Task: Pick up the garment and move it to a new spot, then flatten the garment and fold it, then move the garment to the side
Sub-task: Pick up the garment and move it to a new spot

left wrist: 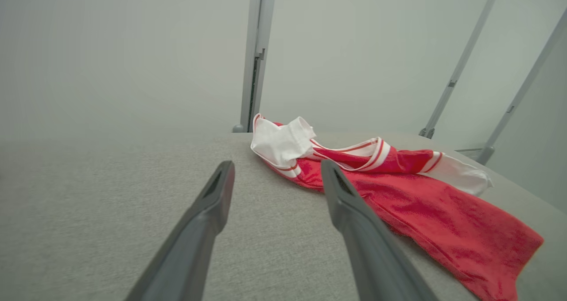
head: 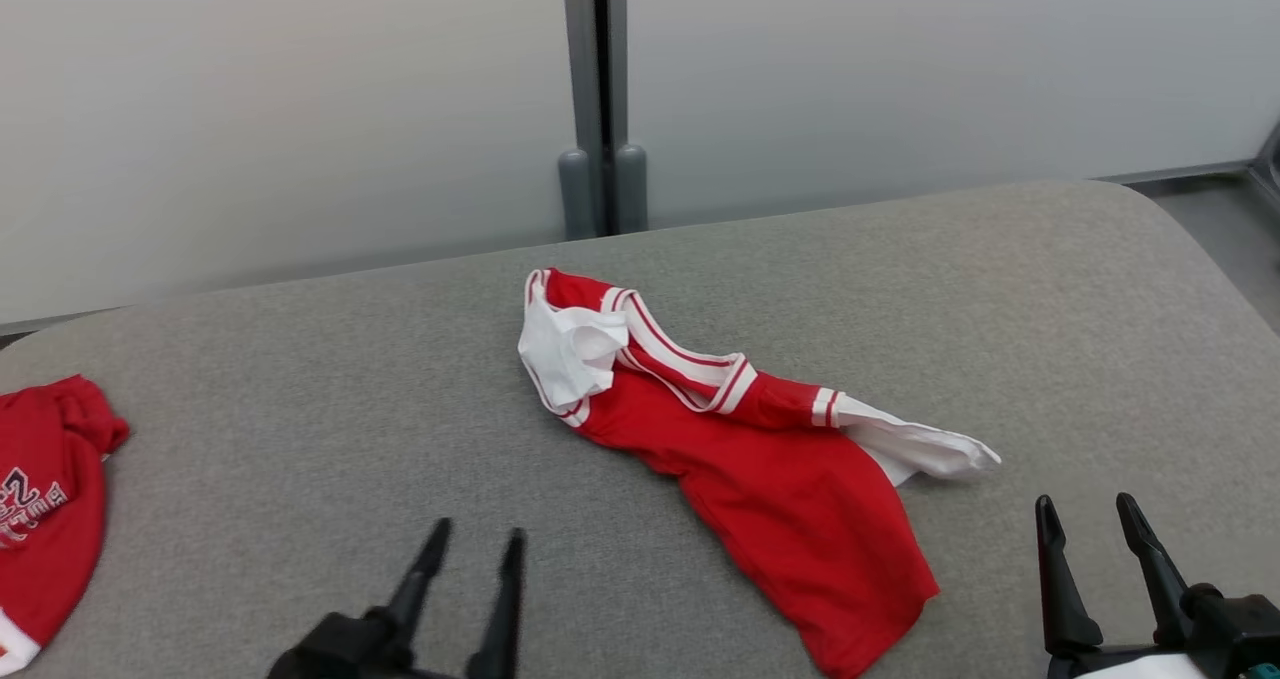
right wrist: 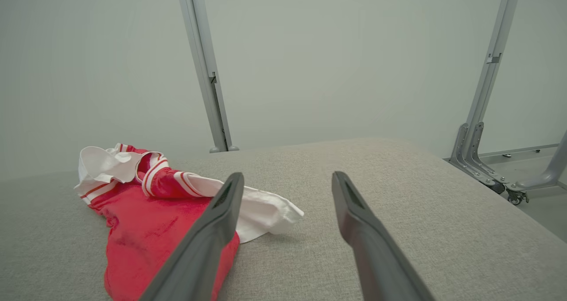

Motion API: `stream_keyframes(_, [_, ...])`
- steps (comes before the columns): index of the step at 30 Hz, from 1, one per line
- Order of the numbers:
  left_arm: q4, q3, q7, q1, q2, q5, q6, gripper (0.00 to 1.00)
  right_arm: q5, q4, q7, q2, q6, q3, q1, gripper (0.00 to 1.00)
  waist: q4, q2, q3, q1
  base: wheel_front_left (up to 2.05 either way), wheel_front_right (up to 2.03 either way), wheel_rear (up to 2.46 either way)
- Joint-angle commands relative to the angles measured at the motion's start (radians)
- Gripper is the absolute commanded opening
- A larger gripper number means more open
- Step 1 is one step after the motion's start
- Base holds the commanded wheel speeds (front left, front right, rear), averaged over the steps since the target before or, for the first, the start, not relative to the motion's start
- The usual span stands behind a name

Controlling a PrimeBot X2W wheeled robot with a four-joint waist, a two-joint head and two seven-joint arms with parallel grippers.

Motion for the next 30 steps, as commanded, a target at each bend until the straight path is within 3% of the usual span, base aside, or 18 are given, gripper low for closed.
stream_keyframes(1, [0.044,-0.103,0.0,-0.054,0.001,-0.03,-0.004,1.0,-0.007,0.001,0.0,-0.007,0.0,0.004,-0.015,1.0,-0.06,0.0,0.031,0.0,0.0,0.0,0.0])
stream_keyframes(8, [0.255,-0.347,0.074,-0.209,0.003,-0.192,-0.003,1.0,0.003,0.008,0.0,-0.006,0.0,0.016,-0.034,1.0,-0.178,0.0,0.064,0.0,0.0,0.0,0.0])
stream_keyframes(12, [0.335,-0.389,0.161,-0.278,0.003,-0.298,0.009,1.0,0.013,0.006,0.0,-0.003,0.0,0.013,-0.041,1.0,-0.251,0.0,0.083,0.0,0.0,0.0,0.0])
stream_keyframes(17, [0.405,-0.414,0.239,-0.332,0.002,-0.377,0.058,1.0,0.021,0.004,0.0,-0.002,0.0,0.007,-0.049,1.0,-0.32,0.0,0.101,0.0,0.0,0.0,0.0])
stream_keyframes(24, [0.443,-0.465,0.259,-0.353,0.003,-0.461,0.066,1.0,0.041,-0.001,0.0,-0.001,0.0,0.001,-0.052,1.0,-0.347,0.0,0.116,0.0,0.0,0.0,0.0])
stream_keyframes(25, [0.446,-0.473,0.251,-0.355,0.003,-0.465,0.06,0.76,0.045,0.0,0.0,-0.001,0.0,0.0,-0.053,1.0,-0.345,0.0,0.116,0.0,0.0,0.0,0.0])
stream_keyframes(26, [0.451,-0.482,0.241,-0.358,0.003,-0.465,0.054,0.31,0.048,0.0,0.0,-0.001,0.0,0.0,-0.054,1.0,-0.342,0.0,0.116,0.0,0.0,0.0,0.0])
stream_keyframes(27, [0.455,-0.494,0.234,-0.363,0.003,-0.466,0.045,0.0,0.049,0.001,0.0,-0.001,0.0,-0.002,-0.055,1.0,-0.337,0.0,0.116,0.0,0.0,0.0,0.0])
stream_keyframes(30, [0.452,-0.519,0.217,-0.373,0.003,-0.503,0.024,0.0,0.054,0.001,0.0,-0.001,0.0,-0.002,-0.056,1.0,-0.315,0.0,0.113,0.0,0.0,0.0,0.0])
